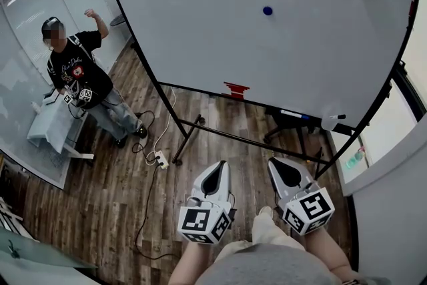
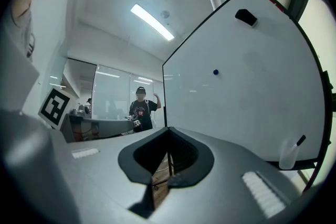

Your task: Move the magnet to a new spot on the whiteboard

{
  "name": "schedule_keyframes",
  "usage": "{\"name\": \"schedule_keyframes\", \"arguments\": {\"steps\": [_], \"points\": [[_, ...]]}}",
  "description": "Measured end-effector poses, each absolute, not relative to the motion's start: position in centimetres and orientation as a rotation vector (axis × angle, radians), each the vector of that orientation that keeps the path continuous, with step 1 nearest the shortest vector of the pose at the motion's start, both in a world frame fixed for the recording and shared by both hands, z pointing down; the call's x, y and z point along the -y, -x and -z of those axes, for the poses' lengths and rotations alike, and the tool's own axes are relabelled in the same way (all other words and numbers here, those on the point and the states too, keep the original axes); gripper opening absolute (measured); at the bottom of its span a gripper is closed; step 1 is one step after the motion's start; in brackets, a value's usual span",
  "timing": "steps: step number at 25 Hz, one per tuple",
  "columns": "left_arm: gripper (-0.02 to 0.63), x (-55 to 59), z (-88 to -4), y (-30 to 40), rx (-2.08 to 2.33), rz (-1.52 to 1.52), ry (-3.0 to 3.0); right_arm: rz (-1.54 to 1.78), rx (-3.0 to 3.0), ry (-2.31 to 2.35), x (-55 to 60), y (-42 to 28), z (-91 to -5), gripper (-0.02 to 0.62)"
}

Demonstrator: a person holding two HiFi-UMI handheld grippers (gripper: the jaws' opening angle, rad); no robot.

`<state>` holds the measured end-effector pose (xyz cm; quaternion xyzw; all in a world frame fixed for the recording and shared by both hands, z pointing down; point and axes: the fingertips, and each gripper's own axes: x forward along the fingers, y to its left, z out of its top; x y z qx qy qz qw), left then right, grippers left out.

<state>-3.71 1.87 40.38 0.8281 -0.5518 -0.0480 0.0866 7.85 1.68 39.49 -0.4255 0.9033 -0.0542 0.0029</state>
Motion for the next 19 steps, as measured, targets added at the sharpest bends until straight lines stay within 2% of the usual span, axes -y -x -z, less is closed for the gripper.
{"name": "schedule_keyframes", "arguments": {"steps": [19], "points": [[0.005,-2.72,-40.05,4.07,1.644,0.127,-2.471,0.163,-2.825,1.325,-2.32,-7.82,-39.06,0.000]]}}
